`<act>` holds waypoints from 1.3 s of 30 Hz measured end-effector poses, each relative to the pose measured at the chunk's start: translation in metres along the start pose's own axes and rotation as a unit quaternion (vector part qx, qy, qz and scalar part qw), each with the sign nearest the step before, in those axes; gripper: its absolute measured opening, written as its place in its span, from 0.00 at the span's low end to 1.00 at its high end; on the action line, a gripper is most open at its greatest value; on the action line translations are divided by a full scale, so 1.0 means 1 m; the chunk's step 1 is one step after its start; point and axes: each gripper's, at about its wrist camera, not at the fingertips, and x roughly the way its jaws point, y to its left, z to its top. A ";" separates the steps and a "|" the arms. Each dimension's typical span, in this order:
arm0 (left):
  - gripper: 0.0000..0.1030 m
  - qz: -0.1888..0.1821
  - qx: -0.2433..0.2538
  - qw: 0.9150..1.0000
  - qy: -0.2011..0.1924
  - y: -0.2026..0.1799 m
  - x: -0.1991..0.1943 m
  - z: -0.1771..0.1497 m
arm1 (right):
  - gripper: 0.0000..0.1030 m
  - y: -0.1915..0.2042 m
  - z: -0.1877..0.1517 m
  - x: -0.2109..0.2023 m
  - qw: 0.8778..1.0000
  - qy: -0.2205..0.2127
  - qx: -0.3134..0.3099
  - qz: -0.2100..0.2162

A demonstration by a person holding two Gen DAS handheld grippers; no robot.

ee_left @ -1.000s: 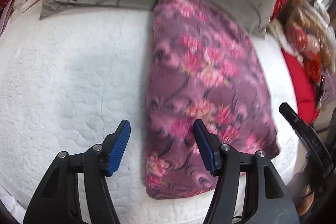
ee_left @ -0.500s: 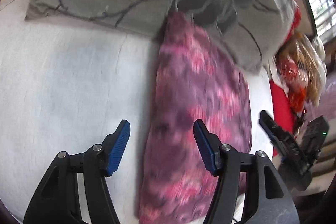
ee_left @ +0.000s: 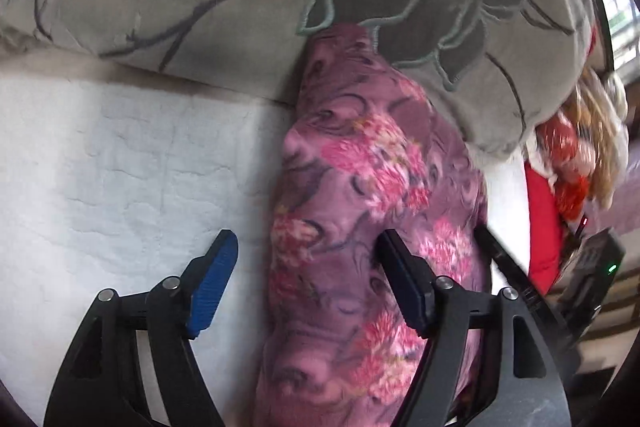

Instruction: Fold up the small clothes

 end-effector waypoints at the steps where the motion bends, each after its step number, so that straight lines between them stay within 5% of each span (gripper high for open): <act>1: 0.70 0.008 0.002 1.000 -0.008 0.000 -0.008 -0.003 | 0.17 0.003 0.001 -0.008 1.000 -0.005 0.000 -0.005; 6: 0.70 0.012 -0.013 0.998 -0.060 0.012 -0.039 -0.044 | 0.21 0.022 -0.026 -0.053 0.995 -0.048 -0.069 0.052; 9: 0.72 0.025 -0.011 0.999 -0.017 0.008 -0.013 -0.059 | 0.25 0.027 -0.049 -0.028 0.995 0.010 -0.101 0.019; 12: 0.72 0.055 0.021 0.998 -0.029 -0.004 -0.031 -0.068 | 0.26 0.038 -0.053 -0.042 0.991 0.000 -0.135 -0.012; 17: 0.72 0.063 0.016 0.997 -0.043 -0.005 -0.044 -0.101 | 0.39 0.030 -0.077 -0.083 0.992 -0.030 -0.116 0.045; 20: 0.75 0.067 0.018 0.997 -0.014 -0.002 -0.028 -0.112 | 0.43 0.016 -0.102 -0.057 0.992 0.031 -0.124 -0.001; 26: 0.75 0.091 0.040 0.995 -0.015 -0.023 -0.032 -0.127 | 0.45 -0.011 -0.111 -0.097 0.997 -0.016 -0.072 0.017; 29: 0.75 0.093 0.026 0.995 0.003 -0.020 -0.016 -0.134 | 0.47 -0.017 -0.128 -0.085 0.997 0.015 -0.070 -0.001; 39: 0.77 0.102 0.033 0.994 0.000 -0.032 -0.014 -0.138 | 0.54 -0.027 -0.141 -0.089 0.998 -0.032 -0.049 0.008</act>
